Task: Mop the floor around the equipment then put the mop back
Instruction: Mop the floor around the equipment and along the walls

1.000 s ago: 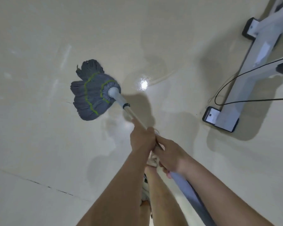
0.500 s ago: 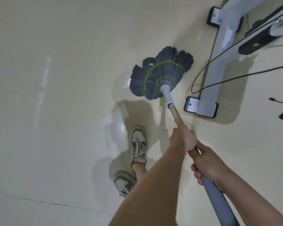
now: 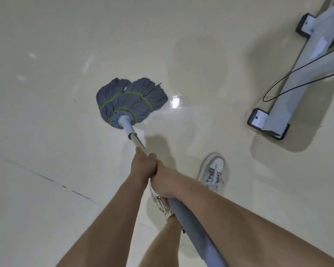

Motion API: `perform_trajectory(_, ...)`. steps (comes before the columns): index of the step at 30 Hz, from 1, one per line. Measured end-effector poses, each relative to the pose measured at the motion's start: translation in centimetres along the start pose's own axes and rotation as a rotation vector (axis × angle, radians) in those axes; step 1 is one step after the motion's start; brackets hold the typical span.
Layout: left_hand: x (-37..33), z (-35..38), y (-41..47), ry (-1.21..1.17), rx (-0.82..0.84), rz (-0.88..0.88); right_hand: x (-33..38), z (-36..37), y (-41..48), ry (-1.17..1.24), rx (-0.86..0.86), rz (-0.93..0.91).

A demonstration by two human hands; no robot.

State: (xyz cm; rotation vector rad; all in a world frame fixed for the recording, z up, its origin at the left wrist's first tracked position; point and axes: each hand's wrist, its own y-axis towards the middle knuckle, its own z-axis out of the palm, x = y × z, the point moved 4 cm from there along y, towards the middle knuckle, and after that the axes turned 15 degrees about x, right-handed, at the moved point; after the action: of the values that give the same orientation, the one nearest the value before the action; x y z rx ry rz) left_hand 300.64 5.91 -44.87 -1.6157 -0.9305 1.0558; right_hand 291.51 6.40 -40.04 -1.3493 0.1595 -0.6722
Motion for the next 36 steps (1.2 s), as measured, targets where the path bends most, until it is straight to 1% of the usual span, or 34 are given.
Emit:
perform_trajectory(2,2.2,-0.6,-0.1,-0.018,-0.029,-0.050,0.0,1.4,1.2,-0.037,0.025,-0.024)
perform_trajectory(4,3.2,0.3,-0.4,0.005,-0.030,-0.068,-1.3,2.0,1.3,-0.049,0.007,-0.037)
perform_trajectory(8,1.8,5.6,-0.9,0.062,-0.030,-0.005,-6.2,-0.1,-0.8,-0.045,-0.100,-0.098)
perform_trajectory(12,-3.4,14.4,-1.0,0.072,-0.010,0.059,-13.9,-5.8,-4.6,0.011,-0.177,-0.133)
perform_trajectory(15,-7.4,23.5,-2.1,0.145,0.104,0.113,-21.1,-9.9,-9.1,0.045,-0.248,-0.102)
perform_trajectory(17,-9.7,29.7,-3.5,0.236,0.200,0.149,-26.3,-11.7,-12.2,0.126,-0.263,-0.067)
perform_trajectory(19,-11.4,35.2,-4.9,0.309,0.272,0.172,-30.7,-13.0,-15.4,0.270,-0.294,-0.035)
perform_trajectory(22,-13.1,40.7,-5.7,0.319,0.366,0.201,-34.9,-14.5,-17.9,0.455,-0.318,0.007)
perform_trajectory(25,-14.9,42.2,-4.7,0.254,0.357,0.232,-35.7,-16.6,-18.0,0.507,-0.326,-0.025)
perform_trajectory(27,-16.2,41.7,-4.0,0.143,0.338,0.267,-35.0,-18.3,-17.4,0.523,-0.330,-0.064)
perform_trajectory(30,-18.7,40.0,-2.5,0.070,0.261,0.306,-33.2,-21.3,-15.6,0.455,-0.332,-0.116)
perform_trajectory(33,-20.3,38.3,-1.5,0.090,0.202,0.300,-32.0,-22.8,-13.7,0.454,-0.258,-0.078)
perform_trajectory(35,-19.1,37.5,-1.8,0.067,0.163,0.276,-31.9,-21.8,-13.0,0.405,-0.193,-0.053)
perform_trajectory(36,-17.9,37.3,-2.1,0.051,0.157,0.258,-31.9,-20.8,-12.7,0.336,-0.167,-0.052)
